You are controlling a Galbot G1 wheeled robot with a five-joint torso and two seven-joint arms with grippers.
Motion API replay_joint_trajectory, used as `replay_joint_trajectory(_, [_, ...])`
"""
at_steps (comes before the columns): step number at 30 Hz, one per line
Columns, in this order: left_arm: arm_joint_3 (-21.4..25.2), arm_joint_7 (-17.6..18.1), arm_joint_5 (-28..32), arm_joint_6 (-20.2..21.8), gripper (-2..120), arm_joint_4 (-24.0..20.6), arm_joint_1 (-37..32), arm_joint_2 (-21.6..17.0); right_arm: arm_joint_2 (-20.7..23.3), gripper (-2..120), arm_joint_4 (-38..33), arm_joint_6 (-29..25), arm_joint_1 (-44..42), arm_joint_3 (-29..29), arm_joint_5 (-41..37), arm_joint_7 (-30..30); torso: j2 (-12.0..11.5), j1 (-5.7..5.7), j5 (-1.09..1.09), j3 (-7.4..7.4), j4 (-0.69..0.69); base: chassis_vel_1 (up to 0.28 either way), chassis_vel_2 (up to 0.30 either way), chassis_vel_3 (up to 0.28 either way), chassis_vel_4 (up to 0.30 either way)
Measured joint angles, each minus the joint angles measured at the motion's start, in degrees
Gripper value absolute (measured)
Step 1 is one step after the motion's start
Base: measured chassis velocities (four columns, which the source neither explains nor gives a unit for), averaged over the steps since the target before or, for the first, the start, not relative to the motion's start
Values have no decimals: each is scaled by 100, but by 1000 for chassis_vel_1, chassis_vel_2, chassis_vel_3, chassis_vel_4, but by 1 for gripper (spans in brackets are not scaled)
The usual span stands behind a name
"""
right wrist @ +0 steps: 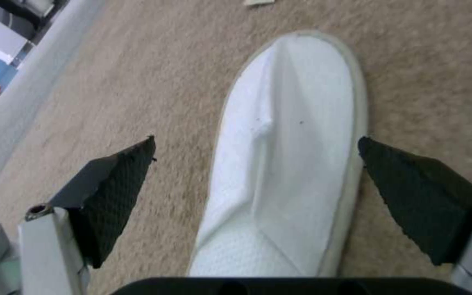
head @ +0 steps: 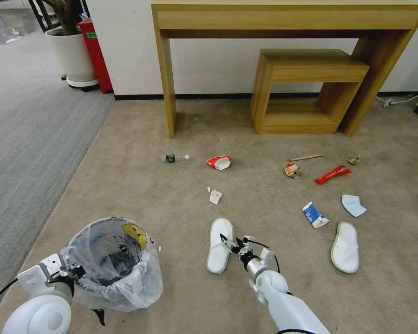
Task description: Pick up the trash bin and place the garbage on the floor into it.
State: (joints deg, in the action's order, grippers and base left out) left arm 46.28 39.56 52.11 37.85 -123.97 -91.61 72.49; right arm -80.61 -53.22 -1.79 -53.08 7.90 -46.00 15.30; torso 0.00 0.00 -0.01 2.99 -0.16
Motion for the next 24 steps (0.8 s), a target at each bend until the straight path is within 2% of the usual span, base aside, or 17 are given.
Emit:
replay_joint_trajectory(13, [-51, 6, -23, -28, 1, 97, 78, 44, 53, 94, 233, 193, 334, -467, -125, -185, 0, 0, 0, 0, 0, 0, 0, 0, 0])
replay_joint_trajectory(24, [-62, -1, -52, -69, 1, 100, 74, 33, -37, 85, 455, 182, 605, -790, -65, -480, 1, 0, 1, 0, 0, 0, 0, 0, 0])
